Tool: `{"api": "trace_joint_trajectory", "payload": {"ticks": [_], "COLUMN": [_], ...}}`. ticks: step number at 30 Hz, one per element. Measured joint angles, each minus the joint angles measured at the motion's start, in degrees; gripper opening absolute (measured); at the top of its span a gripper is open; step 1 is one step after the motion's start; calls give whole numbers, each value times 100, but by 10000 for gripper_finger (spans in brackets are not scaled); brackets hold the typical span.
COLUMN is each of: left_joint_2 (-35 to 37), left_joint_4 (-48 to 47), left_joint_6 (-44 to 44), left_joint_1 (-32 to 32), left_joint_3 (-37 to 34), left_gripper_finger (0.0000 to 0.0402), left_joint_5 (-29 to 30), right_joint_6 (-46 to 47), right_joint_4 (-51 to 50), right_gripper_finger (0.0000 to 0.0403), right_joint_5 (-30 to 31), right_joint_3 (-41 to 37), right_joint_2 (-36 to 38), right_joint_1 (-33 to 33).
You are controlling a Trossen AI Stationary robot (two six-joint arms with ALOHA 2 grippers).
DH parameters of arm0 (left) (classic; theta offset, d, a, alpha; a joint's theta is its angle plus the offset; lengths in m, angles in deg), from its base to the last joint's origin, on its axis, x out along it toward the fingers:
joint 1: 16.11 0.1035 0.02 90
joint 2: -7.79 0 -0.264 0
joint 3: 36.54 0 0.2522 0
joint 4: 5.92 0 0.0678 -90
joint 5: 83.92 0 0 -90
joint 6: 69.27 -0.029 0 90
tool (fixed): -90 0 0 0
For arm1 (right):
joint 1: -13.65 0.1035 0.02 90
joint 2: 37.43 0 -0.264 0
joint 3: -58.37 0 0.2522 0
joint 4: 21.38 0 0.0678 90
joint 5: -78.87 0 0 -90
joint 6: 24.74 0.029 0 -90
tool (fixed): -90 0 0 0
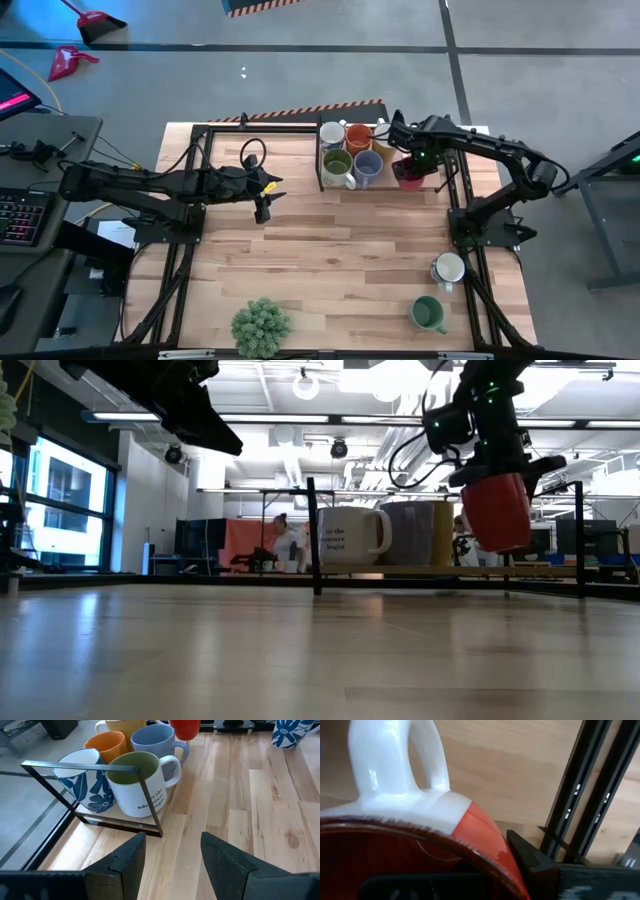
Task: Place coffee mugs
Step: Put the red mug on the shelf
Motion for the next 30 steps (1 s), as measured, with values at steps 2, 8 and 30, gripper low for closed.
{"api": "trace_joint_trajectory", "payload": {"ticks": [2,8,30], "left_joint_2": [2,0,2], "left_joint_4": [0,-2,-8], "left_joint_6": [1,-1,-3], "left_joint_1": [0,0,0], "left_joint_3": [0,0,0], "left_gripper_finger": [180,180,180], "left_joint_5": [0,1,2], "right_joint_6": [235,840,1253], "right_joint_4": [2,65,63], "right_gripper_finger": [10,10,10], "right_joint_5": [77,182,321], "right_joint_3": [0,0,36], "right_joint_2": [0,0,-639], "right_joint_1": [48,154,438]}}
